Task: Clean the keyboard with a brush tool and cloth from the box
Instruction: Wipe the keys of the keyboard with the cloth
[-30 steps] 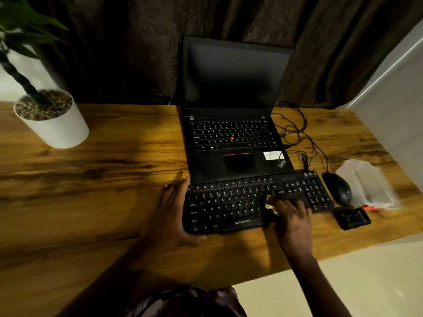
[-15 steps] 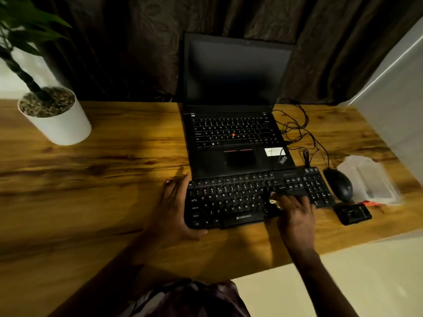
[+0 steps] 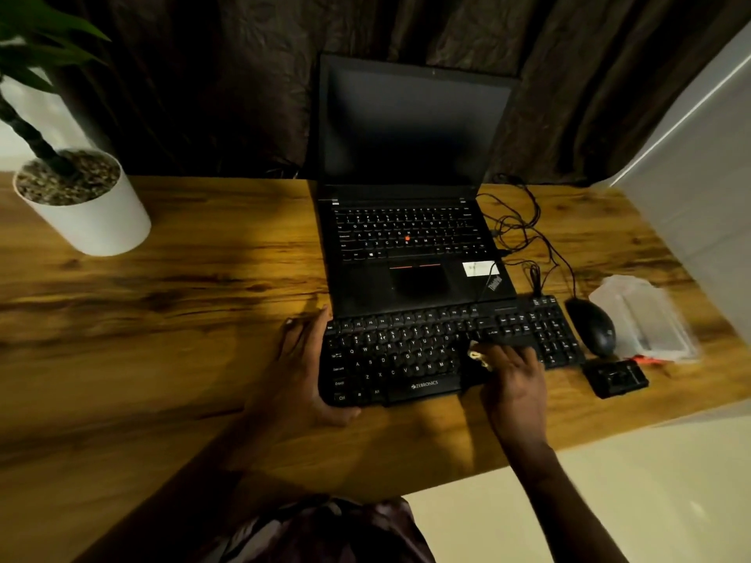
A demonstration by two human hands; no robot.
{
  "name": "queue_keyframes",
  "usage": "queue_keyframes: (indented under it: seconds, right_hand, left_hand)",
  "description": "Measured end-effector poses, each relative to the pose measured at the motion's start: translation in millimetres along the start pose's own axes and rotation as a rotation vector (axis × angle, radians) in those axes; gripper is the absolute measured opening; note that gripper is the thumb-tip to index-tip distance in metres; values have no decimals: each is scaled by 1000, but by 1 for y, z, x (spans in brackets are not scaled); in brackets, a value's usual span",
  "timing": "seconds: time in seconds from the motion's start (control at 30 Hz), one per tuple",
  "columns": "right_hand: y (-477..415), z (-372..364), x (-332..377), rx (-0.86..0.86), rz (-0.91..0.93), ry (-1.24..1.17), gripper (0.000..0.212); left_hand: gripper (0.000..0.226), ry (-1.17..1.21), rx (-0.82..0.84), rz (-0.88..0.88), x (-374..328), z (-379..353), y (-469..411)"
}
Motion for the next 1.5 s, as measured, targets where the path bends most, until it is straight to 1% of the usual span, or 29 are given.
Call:
queue_keyframes:
  seconds: [0.1, 0.23, 0.3, 0.33, 0.43, 0.5, 0.63, 0.7, 0.8, 0.87, 0.93, 1.0, 1.17, 1.23, 1.3, 1.4, 1.43, 1.5]
  right_hand:
    - [2, -5, 14, -15, -35, -32, 49]
    - [8, -11, 49, 30, 62, -66, 50]
    - [8, -10, 49, 32, 61, -51, 49]
    - [7, -9, 45, 30, 38, -35, 50]
    - [6, -9, 35, 46, -51, -20, 63]
    - [6, -9, 44, 29, -63, -40, 65]
    - [13, -13, 76, 47, 45, -95, 58]
    - [14, -13, 79, 30, 84, -105, 59]
    - [11, -11, 64, 7, 28, -56, 56]
    - [10, -8, 53, -16, -47, -43, 60]
    - [10, -5, 51, -37, -65, -62, 61]
    - [11, -6, 64, -38, -24, -91, 62]
    - [21, -23, 103, 51, 131, -205, 49]
    - [19, -23, 101, 43, 137, -195, 49]
    - [17, -17, 91, 5, 102, -145, 50]
    - [14, -12, 85, -20, 48, -133, 60]
    - [14, -13, 88, -22, 52, -153, 60]
    - [15, -18, 106, -8, 123, -202, 53]
  left_hand:
    - [147, -1, 0, -16, 2, -2, 0]
    - [147, -12, -2, -22, 2, -2, 0]
    - [146, -16, -5, -22, 1, -1, 1]
    - [147, -13, -7, -17, 1, -1, 1]
    - [147, -24, -1, -2, 2, -1, 1]
    - [147, -28, 7, -5, 3, -3, 0]
    - [149, -28, 8, -9, 3, -3, -1]
    - [148, -26, 3, -16, 2, -3, -1]
    - [146, -23, -5, -33, 3, -3, 0]
    - [145, -25, -3, -32, 3, -2, 0]
    - [145, -28, -7, -41, 2, -3, 0]
    - [146, -27, -11, -38, 3, -3, 0]
    - [147, -18, -21, -14, 2, -2, -1]
    - [145, -3, -22, -16, 1, -2, 0]
    - [147, 10, -10, -2, 2, -2, 1]
    - [151, 17, 7, 37, 2, -1, 2]
    - [150, 11, 2, 31, 1, 0, 2]
    - [147, 6, -16, 12, -2, 1, 2]
Point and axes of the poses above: each hand's wrist, its own y-axis away from the middle knuckle, its own z-axis out of the back of the hand, x = y × z, the point moved 5 cm from there along -y, towards the middle knuckle, and after that the axes turned 1 degree about z, right-handed, at the moved point
